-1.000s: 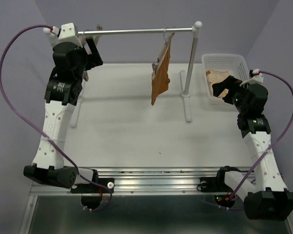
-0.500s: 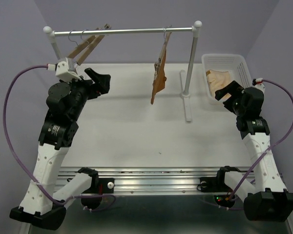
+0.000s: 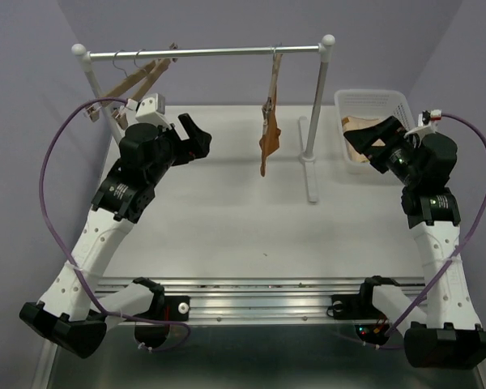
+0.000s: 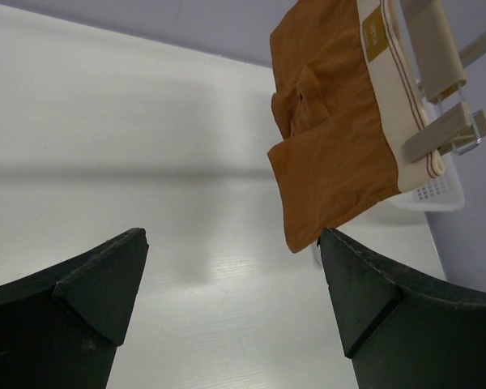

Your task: Remove the underwear clipped to the hanger

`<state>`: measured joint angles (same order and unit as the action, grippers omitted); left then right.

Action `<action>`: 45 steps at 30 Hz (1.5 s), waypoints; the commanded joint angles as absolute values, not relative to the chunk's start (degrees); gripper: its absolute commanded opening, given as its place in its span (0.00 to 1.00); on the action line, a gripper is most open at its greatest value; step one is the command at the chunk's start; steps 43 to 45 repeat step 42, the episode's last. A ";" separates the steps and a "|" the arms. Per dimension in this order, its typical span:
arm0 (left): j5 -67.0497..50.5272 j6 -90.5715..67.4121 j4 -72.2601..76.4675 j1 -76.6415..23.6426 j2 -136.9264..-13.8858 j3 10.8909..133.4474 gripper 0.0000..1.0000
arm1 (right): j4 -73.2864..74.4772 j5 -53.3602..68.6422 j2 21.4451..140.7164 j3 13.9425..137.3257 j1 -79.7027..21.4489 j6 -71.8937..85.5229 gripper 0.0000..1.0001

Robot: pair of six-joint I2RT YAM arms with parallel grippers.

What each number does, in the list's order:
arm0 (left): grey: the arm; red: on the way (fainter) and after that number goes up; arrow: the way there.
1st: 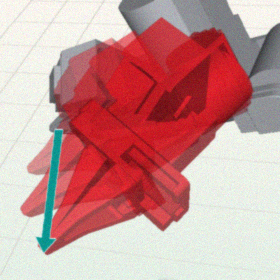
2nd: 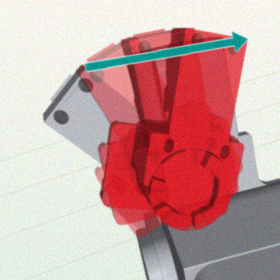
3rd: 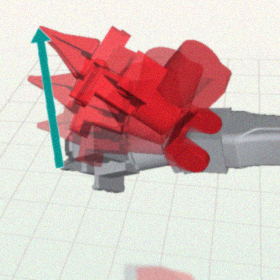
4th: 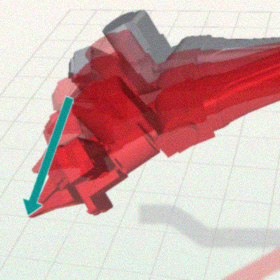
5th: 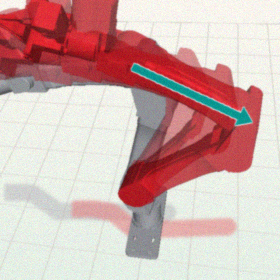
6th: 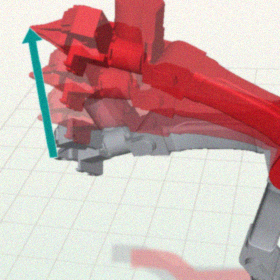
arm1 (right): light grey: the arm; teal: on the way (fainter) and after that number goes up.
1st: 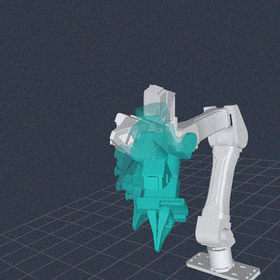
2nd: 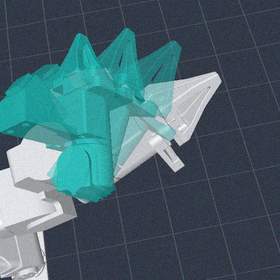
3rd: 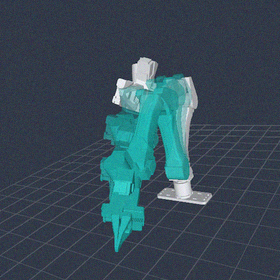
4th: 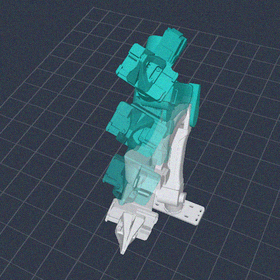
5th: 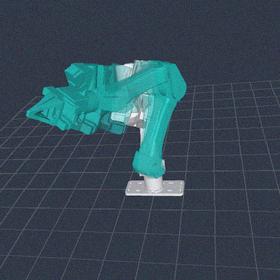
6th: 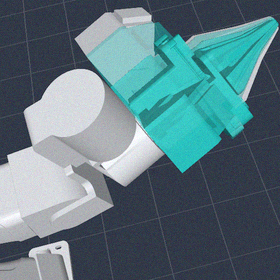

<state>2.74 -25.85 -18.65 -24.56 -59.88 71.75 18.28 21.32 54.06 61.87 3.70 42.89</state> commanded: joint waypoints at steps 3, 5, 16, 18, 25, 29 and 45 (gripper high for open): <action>5.80 -25.57 -20.66 -24.61 -62.05 80.33 0.99 | 12.48 28.84 52.20 65.57 3.87 44.56 1.00; 4.49 -25.58 -20.04 -24.61 -62.31 80.42 0.99 | 12.48 30.22 52.91 66.35 3.87 44.82 1.00; 6.24 -26.19 -18.46 -24.52 -64.07 76.46 0.99 | 17.30 22.88 56.61 65.49 3.87 41.32 1.00; 5.72 -26.19 -18.11 -24.61 -65.47 76.55 0.99 | 18.97 12.87 55.90 62.41 3.87 41.40 1.00; 5.27 -25.40 -14.33 -24.61 -66.45 74.01 0.99 | 23.03 1.85 58.27 58.72 3.87 37.71 1.00; 6.77 -25.58 -12.84 -24.61 -65.57 71.29 0.99 | 23.03 0.97 58.01 57.22 3.87 37.70 1.00; 8.70 -26.02 -11.25 -24.61 -67.15 69.96 0.99 | 23.20 -1.93 57.65 56.60 3.87 35.77 1.00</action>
